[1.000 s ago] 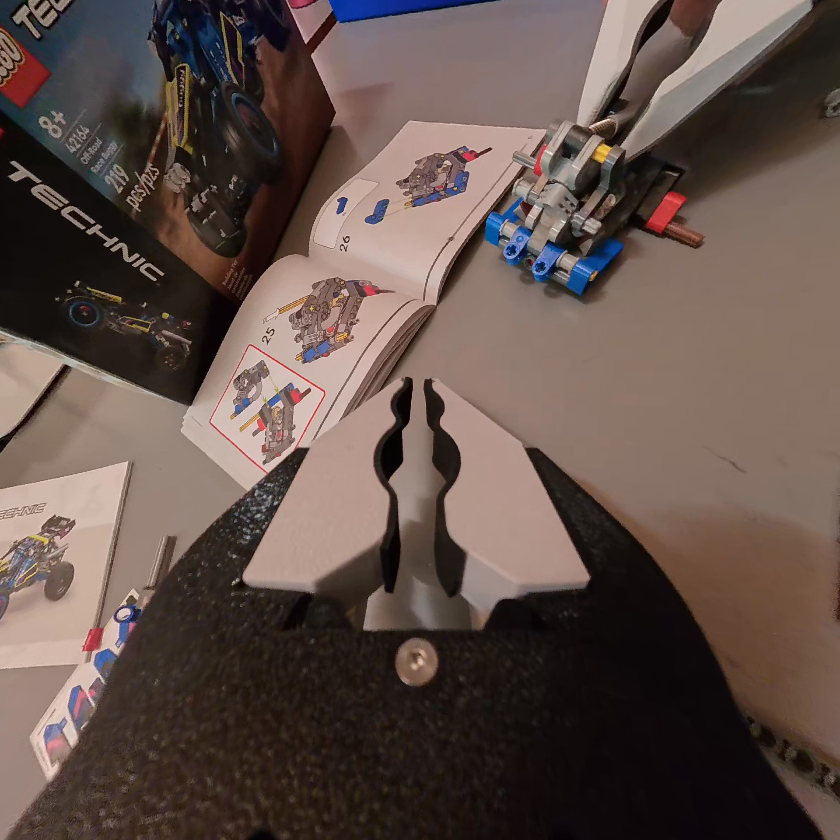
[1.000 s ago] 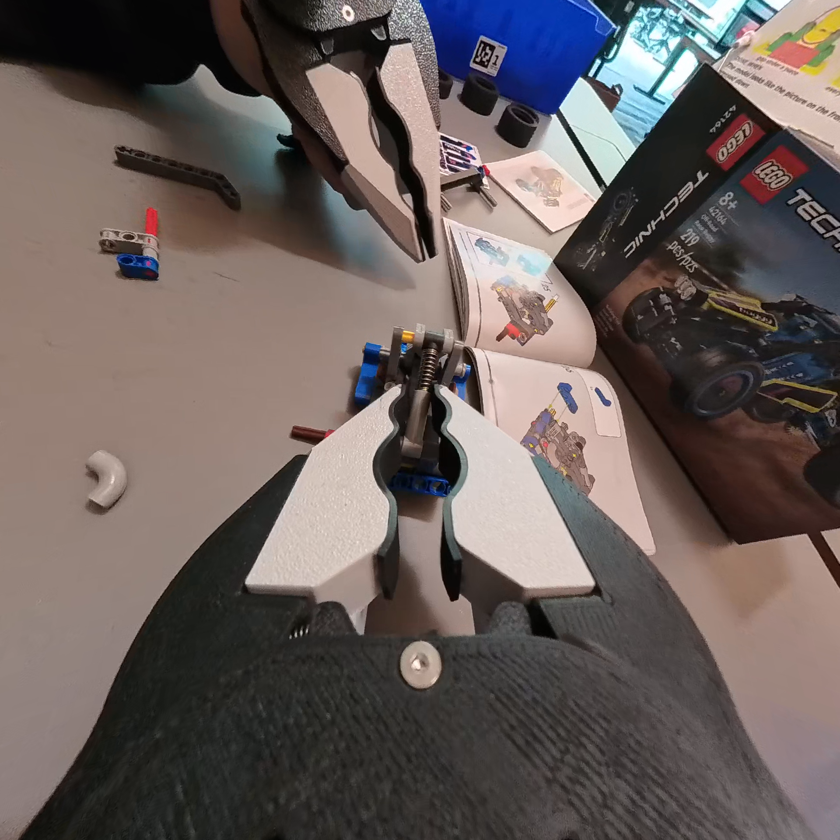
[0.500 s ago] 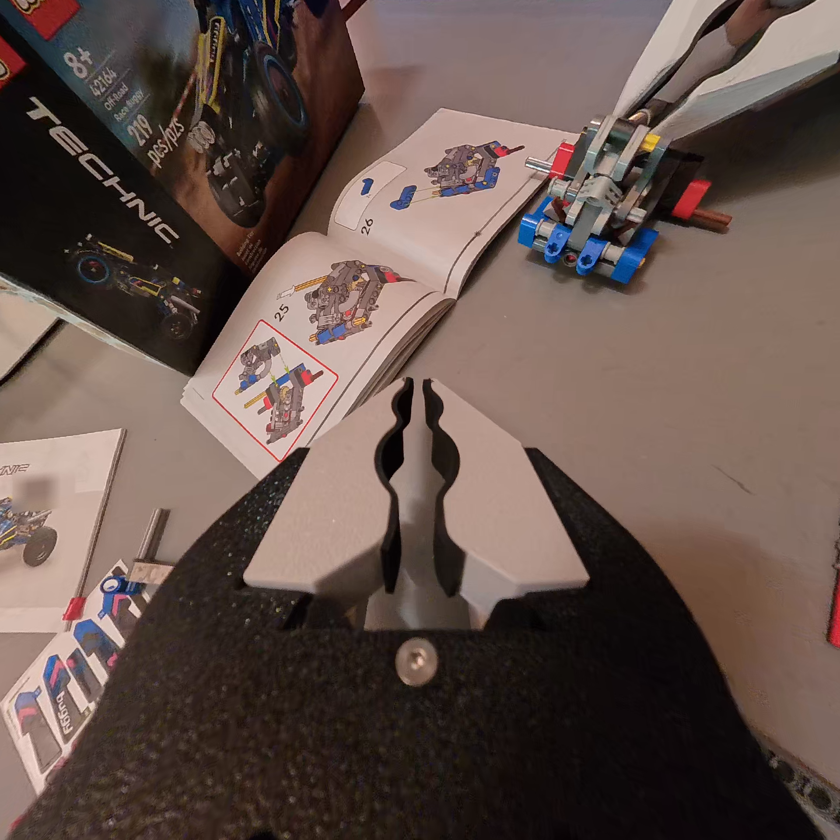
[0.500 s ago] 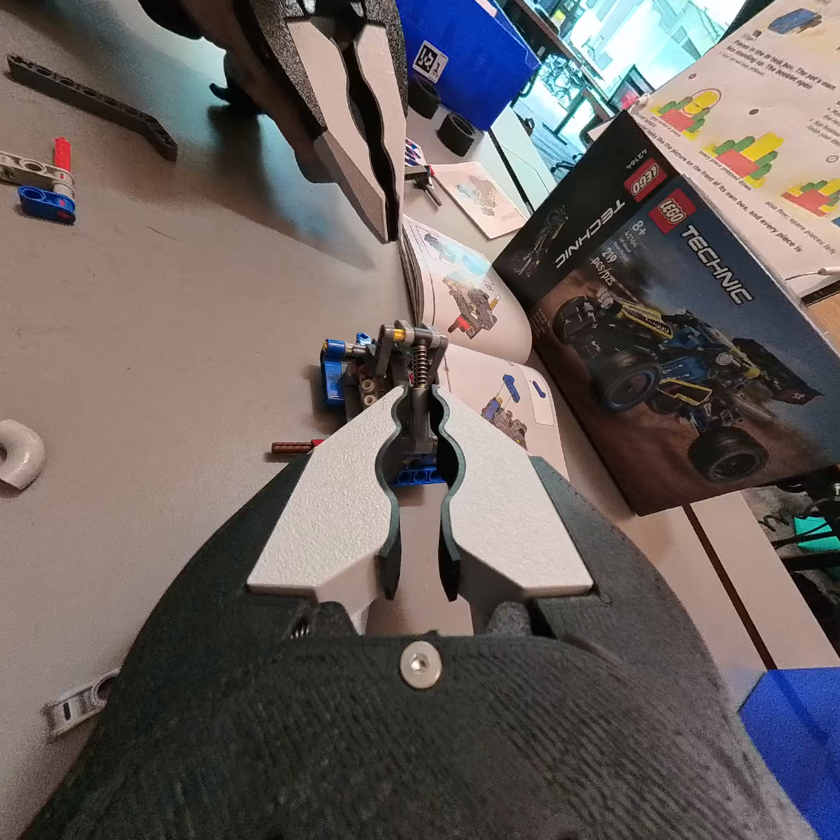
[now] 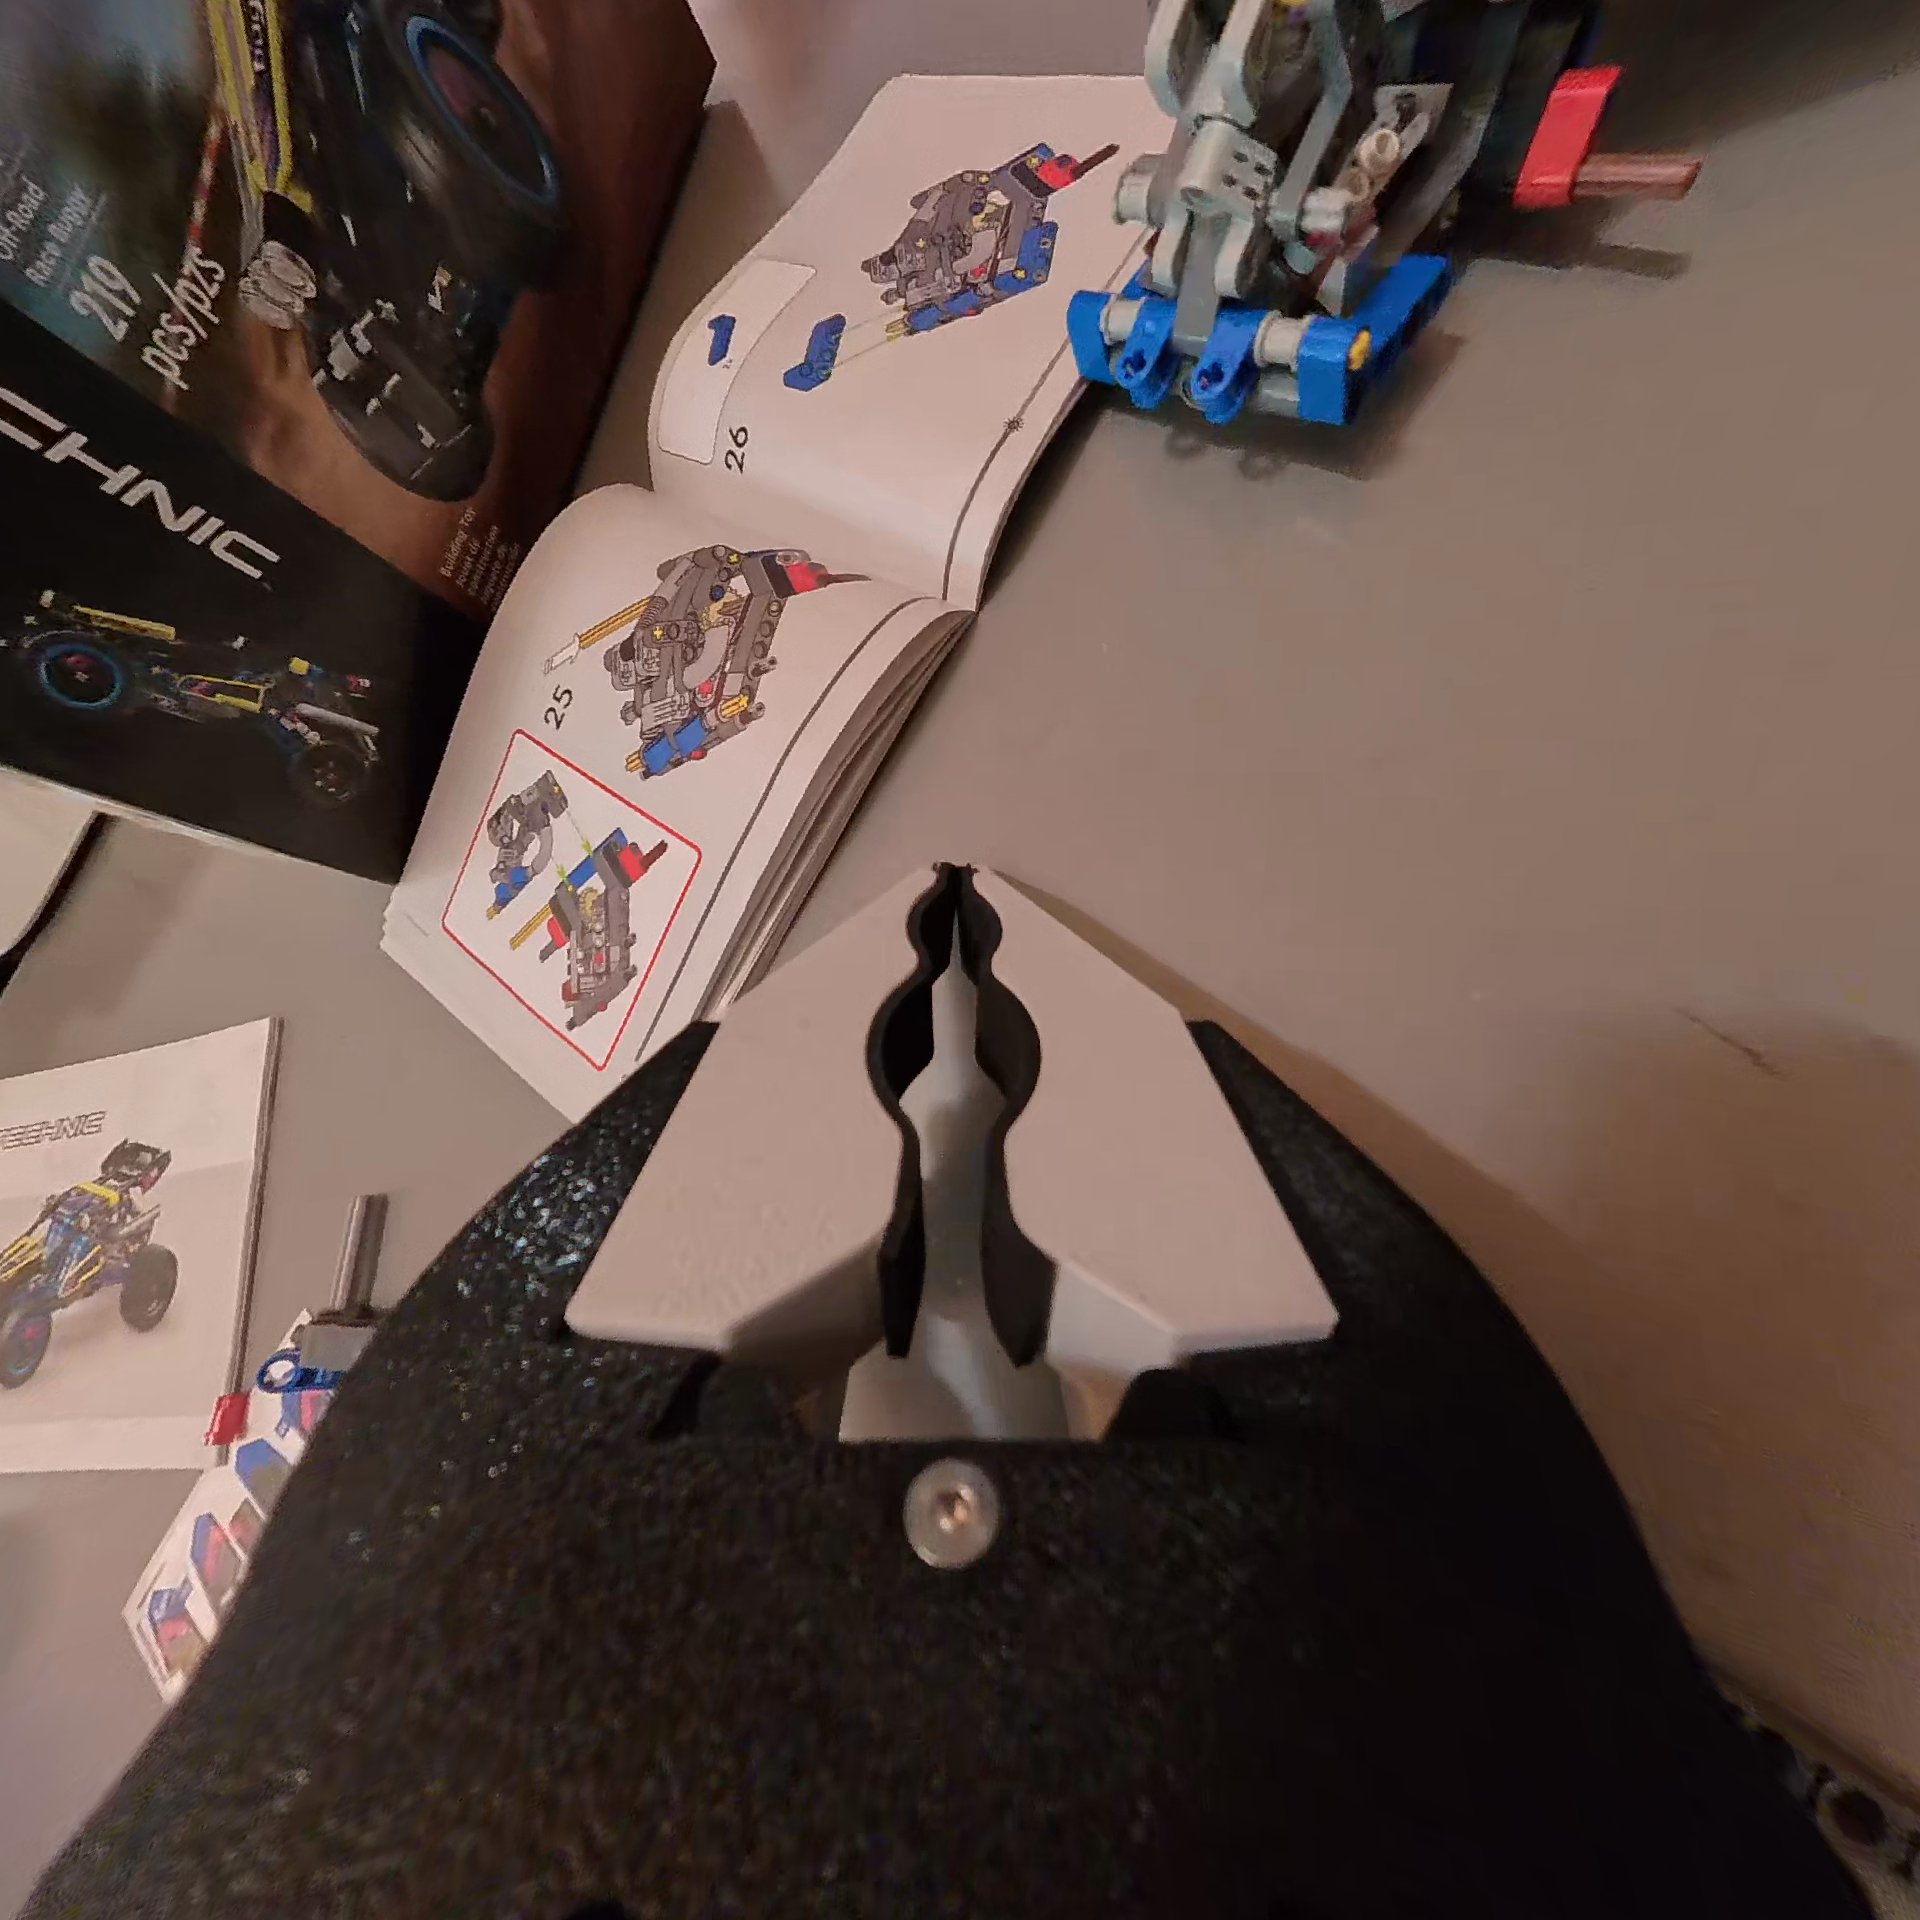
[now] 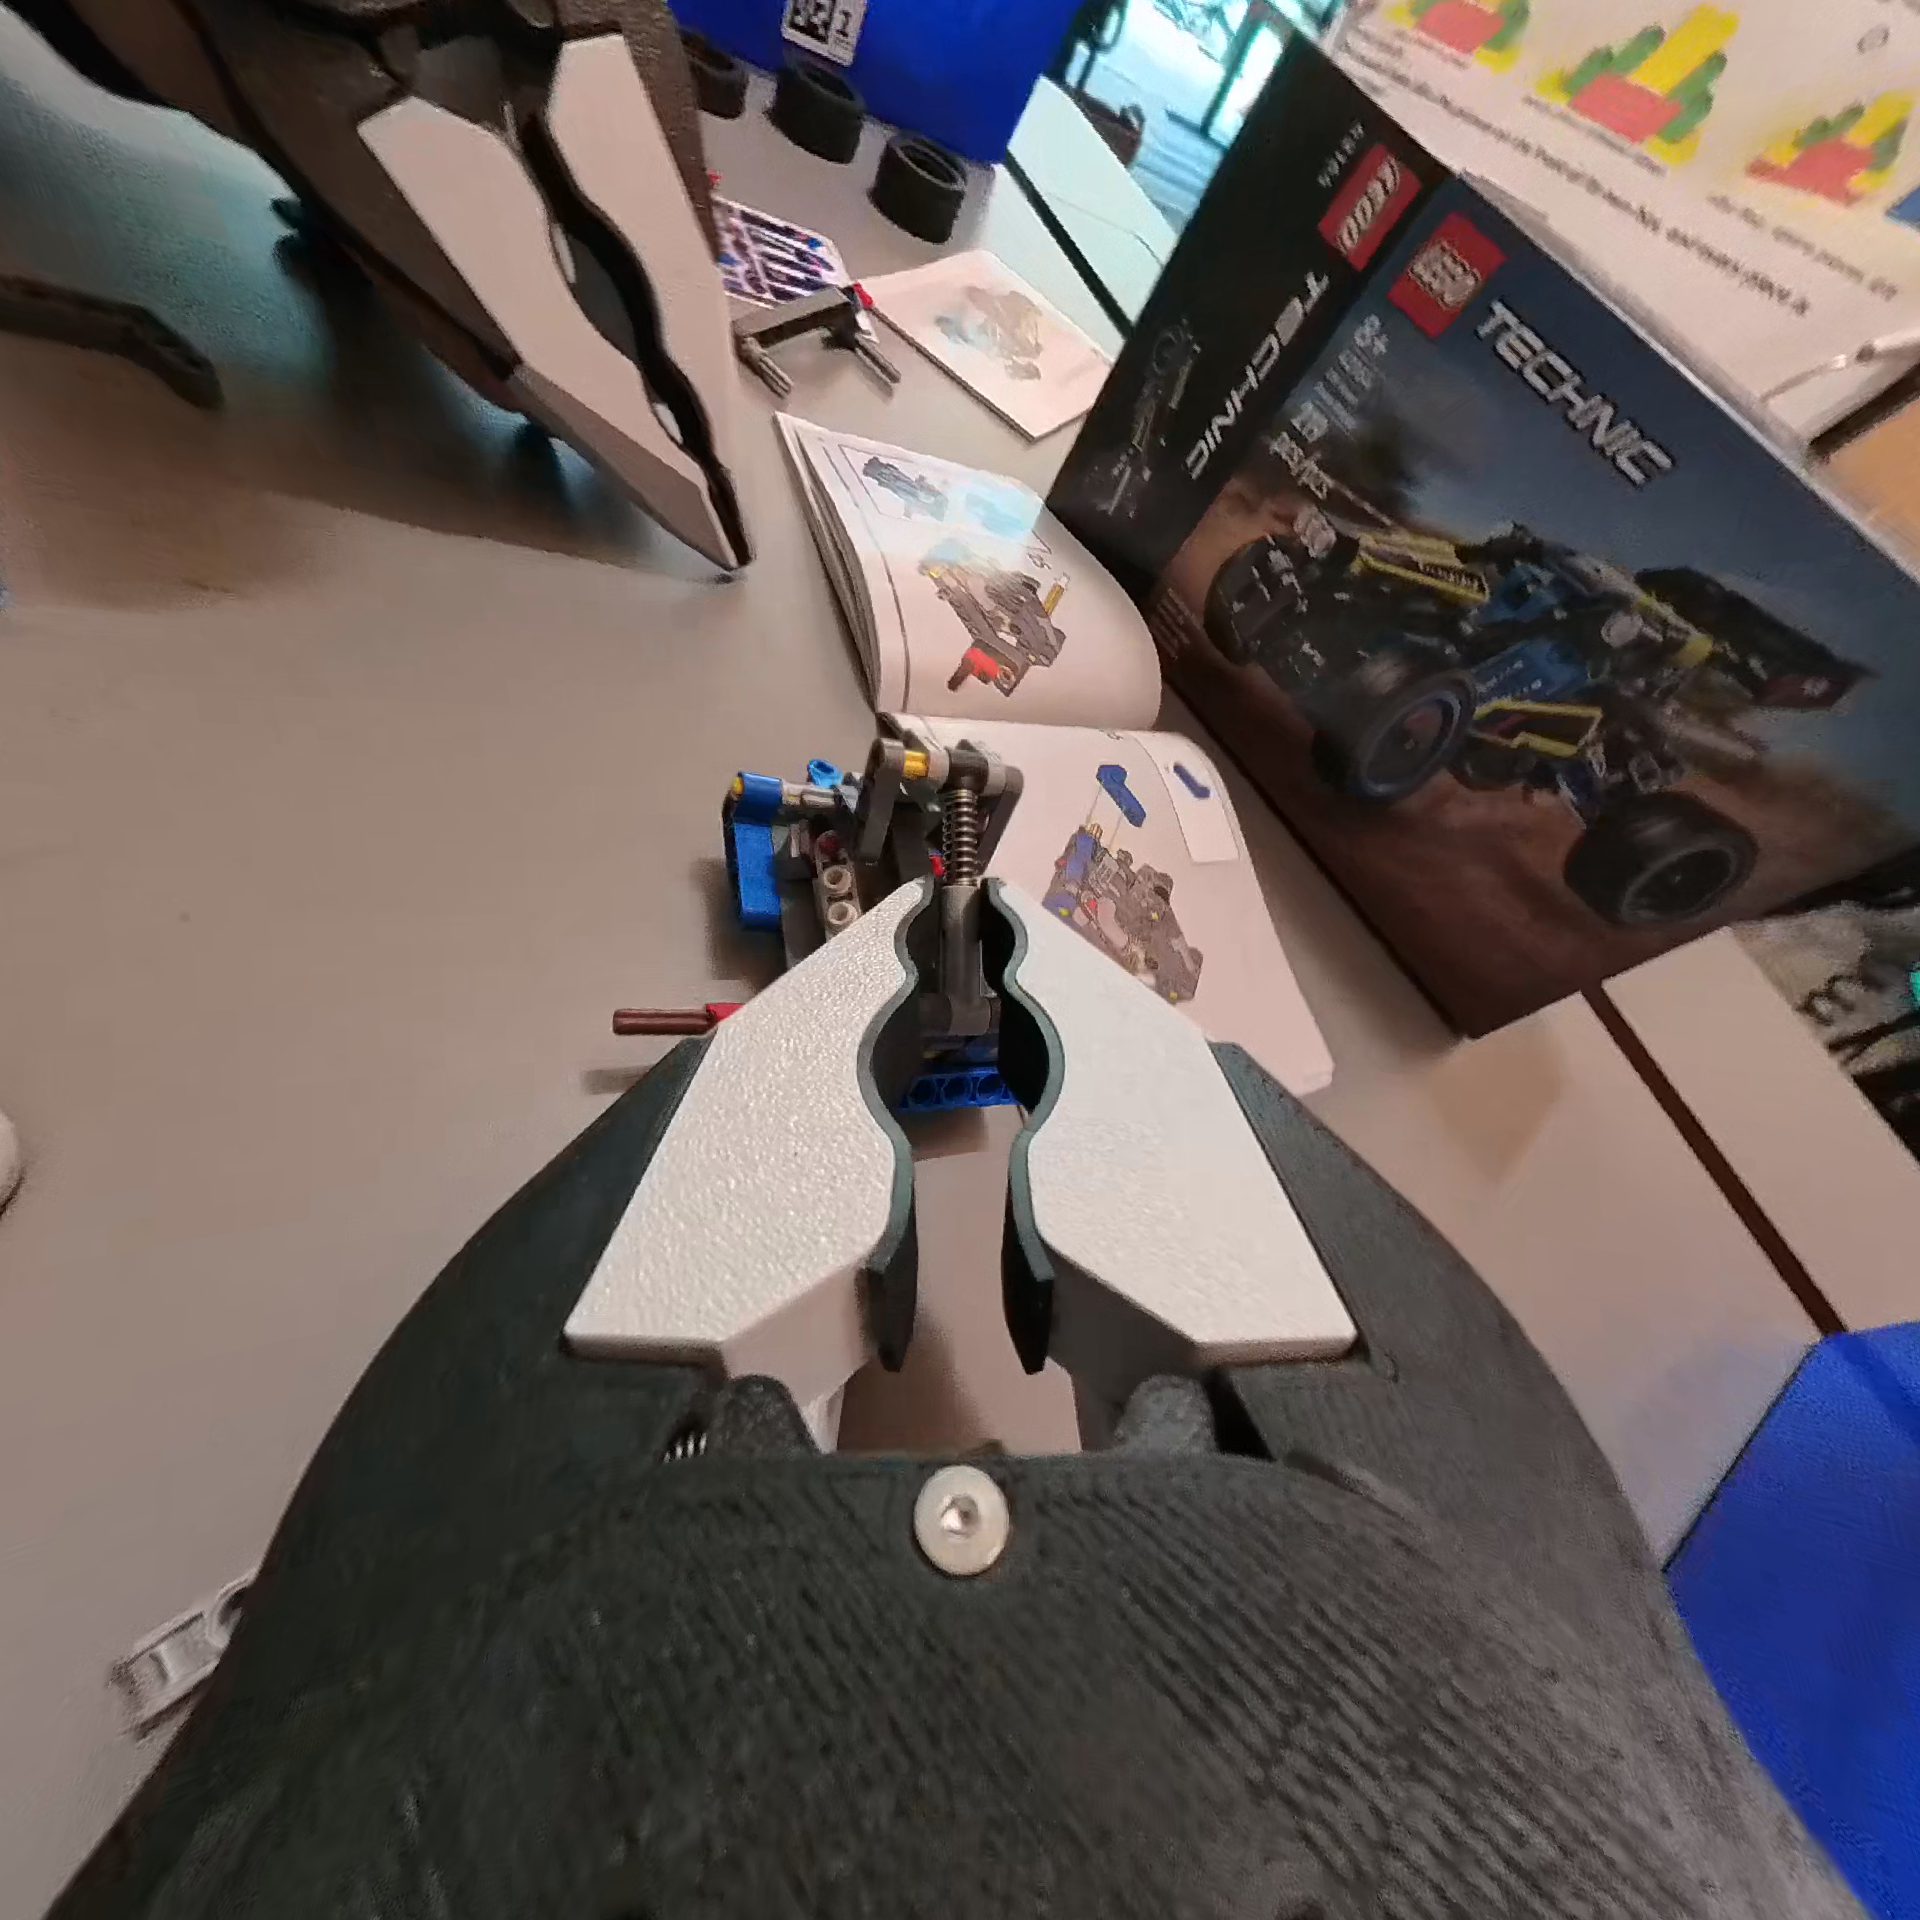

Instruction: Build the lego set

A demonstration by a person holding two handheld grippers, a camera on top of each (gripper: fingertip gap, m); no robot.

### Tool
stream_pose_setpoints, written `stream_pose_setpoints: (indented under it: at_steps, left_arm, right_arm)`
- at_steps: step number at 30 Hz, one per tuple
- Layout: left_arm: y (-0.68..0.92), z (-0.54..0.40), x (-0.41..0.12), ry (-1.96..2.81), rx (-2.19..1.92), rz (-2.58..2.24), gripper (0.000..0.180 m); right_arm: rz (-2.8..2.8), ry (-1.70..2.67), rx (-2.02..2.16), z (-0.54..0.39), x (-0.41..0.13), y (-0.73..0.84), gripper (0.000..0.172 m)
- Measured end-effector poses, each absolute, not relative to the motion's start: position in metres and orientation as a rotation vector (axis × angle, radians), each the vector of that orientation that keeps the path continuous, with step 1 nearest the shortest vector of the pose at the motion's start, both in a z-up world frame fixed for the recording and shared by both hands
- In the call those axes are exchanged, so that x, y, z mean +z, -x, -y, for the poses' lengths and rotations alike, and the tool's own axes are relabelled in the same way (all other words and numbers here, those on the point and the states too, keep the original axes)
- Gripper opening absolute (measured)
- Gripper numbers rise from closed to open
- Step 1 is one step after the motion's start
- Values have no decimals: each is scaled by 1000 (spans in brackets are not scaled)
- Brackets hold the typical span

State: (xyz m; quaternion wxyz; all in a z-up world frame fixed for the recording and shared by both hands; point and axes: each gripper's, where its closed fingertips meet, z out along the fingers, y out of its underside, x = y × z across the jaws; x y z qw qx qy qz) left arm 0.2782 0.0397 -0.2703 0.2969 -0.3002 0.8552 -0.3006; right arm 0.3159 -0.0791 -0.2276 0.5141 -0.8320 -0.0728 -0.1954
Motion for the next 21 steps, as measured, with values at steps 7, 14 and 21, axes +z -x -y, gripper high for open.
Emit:
stream_pose_setpoints:
  at_steps: [7,14,21]
  left_arm:
    - [-278,-40,-270,788,-792,-2269,0]
    - [-278,-39,-270,788,-792,-2269,0]
    - [-278,-39,-270,789,-793,-2270,0]
  right_arm:
    - [14,2030,-411,85,-228,-327,4]
    - [-105,2036,-252,91,-228,-327,4]
    - [-91,2036,-105,97,-228,-320,4]
